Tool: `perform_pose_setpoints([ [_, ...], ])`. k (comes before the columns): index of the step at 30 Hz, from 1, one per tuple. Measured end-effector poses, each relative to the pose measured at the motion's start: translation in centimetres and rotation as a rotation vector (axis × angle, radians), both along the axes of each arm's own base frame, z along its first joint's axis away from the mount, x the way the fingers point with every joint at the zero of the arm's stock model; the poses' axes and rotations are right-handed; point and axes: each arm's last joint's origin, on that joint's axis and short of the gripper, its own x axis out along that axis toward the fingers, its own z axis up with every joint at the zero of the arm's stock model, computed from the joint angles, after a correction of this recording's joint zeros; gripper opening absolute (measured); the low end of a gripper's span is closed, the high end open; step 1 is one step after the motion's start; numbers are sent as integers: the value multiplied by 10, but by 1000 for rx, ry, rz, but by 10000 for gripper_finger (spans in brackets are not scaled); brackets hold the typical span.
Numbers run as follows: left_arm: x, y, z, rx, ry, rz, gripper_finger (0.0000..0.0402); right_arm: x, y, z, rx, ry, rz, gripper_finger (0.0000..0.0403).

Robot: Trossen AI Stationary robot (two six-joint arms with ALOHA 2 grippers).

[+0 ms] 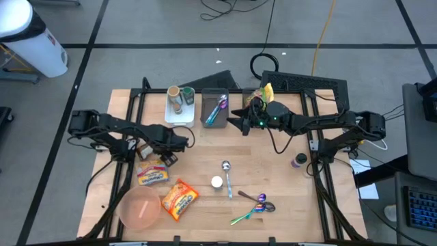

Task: Pick & Place Food Item
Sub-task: Put the orange seasoning bag into the white bin

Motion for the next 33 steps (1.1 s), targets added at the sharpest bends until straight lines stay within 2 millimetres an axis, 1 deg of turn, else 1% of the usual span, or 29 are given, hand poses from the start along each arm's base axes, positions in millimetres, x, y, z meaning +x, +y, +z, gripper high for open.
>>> perform_pose_setpoints([
  [7,1,2,0,59,-13,-20,213,0,0,0,1,3,2,293],
  [20,3,4,-1,95,-15,-73,213,0,0,-1,2,7,2,293],
  [29,9,3,-22,65,94,-98,213,0,1,-1,4,12,6,293],
  [33,11,3,-28,63,123,-101,213,0,1,-2,7,17,13,293],
])
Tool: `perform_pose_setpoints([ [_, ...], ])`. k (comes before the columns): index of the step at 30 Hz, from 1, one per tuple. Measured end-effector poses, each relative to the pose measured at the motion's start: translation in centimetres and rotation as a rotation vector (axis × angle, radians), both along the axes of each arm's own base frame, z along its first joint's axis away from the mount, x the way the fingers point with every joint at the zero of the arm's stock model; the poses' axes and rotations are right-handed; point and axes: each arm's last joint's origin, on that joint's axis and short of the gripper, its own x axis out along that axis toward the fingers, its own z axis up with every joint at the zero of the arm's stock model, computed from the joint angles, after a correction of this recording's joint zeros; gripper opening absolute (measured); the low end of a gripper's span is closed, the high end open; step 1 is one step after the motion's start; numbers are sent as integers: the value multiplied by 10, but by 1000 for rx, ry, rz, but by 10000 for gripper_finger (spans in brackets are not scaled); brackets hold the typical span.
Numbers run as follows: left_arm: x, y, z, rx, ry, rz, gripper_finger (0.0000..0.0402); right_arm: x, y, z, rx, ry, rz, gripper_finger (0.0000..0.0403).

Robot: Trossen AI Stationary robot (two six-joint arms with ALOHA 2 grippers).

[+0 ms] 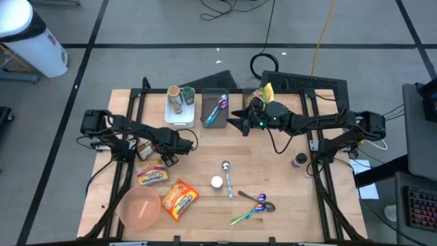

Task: Pick & Place Food Item
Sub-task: Put the orange seasoning bag into the white bin

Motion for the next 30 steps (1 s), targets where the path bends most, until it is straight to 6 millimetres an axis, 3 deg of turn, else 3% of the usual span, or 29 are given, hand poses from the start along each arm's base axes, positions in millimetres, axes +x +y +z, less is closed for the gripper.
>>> perform_pose_setpoints([
  [5,1,0,-2,3,2,-1,180,0,1,-1,6,13,18,293],
  [16,0,1,-4,-2,10,-17,8,0,1,-2,7,18,16,293],
  [22,9,3,4,-9,-20,-38,4,0,0,-2,6,19,15,293],
  [30,43,13,41,49,-154,-80,3,0,0,-2,4,19,15,293],
])
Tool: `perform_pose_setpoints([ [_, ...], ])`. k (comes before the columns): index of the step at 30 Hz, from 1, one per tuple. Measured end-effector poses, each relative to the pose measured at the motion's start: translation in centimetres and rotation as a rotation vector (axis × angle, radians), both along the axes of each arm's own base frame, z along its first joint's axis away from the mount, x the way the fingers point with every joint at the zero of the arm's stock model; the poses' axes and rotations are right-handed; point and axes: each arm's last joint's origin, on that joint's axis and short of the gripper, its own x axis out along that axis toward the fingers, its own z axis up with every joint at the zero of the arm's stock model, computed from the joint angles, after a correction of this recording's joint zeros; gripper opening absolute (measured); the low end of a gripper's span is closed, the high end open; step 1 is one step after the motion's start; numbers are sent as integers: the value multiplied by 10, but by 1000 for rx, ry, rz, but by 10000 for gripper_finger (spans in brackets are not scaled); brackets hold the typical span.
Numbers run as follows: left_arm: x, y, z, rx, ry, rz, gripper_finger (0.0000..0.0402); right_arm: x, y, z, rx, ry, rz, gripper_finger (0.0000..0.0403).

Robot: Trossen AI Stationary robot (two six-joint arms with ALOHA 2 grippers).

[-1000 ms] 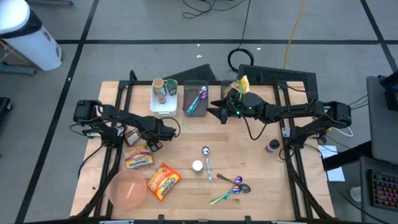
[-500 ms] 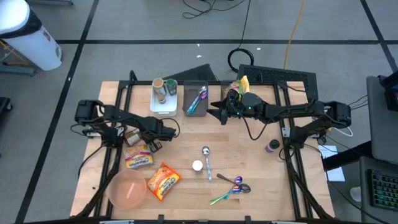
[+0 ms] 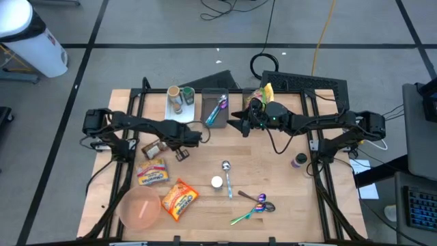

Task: Pick & Place Food Item
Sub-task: Put the orange seasoning bag into the white bin

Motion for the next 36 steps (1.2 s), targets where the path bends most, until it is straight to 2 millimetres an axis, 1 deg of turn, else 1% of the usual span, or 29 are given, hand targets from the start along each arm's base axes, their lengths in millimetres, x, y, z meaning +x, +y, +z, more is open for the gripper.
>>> perform_pose_setpoints([
  [4,14,7,19,16,-69,-28,3,0,0,0,1,0,0,293],
  [7,17,13,27,40,-75,-24,2,0,0,0,1,0,0,293],
  [9,13,19,31,55,-37,-7,6,0,0,0,2,0,2,293],
  [13,0,30,34,44,90,35,30,0,0,0,2,0,2,293],
  [15,-6,33,35,35,137,53,46,0,0,0,2,-1,2,293],
  [18,-7,36,35,24,140,64,78,0,0,0,1,0,2,293],
  [24,-2,29,33,-57,93,52,166,0,0,0,0,0,3,293],
  [27,-4,22,31,-62,113,52,210,0,0,-1,1,7,3,293],
  [29,-5,17,29,-43,120,58,231,0,0,-1,2,14,3,293],
  [32,-8,6,28,57,162,62,244,0,0,-2,5,24,3,293],
  [36,-8,-11,28,148,149,54,239,0,0,-3,7,30,2,293],
])
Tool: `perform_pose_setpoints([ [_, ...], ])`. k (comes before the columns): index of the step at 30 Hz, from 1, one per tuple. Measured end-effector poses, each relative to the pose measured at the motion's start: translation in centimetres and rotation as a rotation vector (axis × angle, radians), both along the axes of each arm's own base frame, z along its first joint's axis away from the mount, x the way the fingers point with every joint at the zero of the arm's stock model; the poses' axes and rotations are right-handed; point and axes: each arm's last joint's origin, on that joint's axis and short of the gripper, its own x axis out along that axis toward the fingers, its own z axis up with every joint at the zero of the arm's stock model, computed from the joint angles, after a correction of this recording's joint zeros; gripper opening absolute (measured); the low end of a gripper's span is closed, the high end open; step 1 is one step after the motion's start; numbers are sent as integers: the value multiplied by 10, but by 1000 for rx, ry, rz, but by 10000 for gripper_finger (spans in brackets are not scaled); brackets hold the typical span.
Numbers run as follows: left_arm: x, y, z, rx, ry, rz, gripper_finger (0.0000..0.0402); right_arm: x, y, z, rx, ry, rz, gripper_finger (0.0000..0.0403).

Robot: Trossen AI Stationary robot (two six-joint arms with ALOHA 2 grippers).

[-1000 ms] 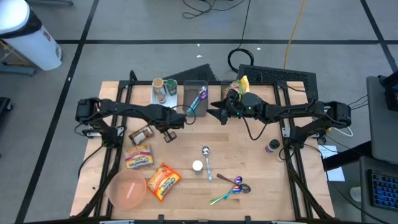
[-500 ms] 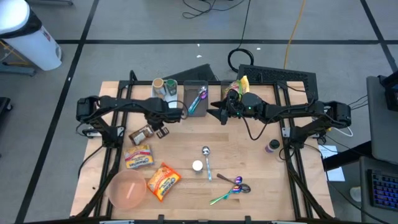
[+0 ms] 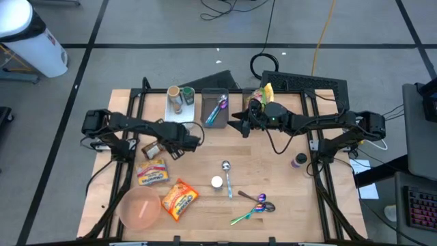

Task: Pick & Place Food Item
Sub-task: Put the orange seasoning bag into the white bin

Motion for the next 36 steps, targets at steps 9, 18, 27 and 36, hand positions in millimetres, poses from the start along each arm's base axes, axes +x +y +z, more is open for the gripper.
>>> perform_pose_setpoints([
  [9,9,-28,-3,63,-144,4,214,0,0,-2,32,13,-6,293],
  [18,23,-41,-44,17,18,-92,205,0,0,-3,72,13,-12,293],
  [27,27,-49,-78,16,164,-74,203,0,1,-3,92,16,7,293],
  [36,26,-51,-90,54,215,-70,197,-1,1,-5,97,33,11,293],
])
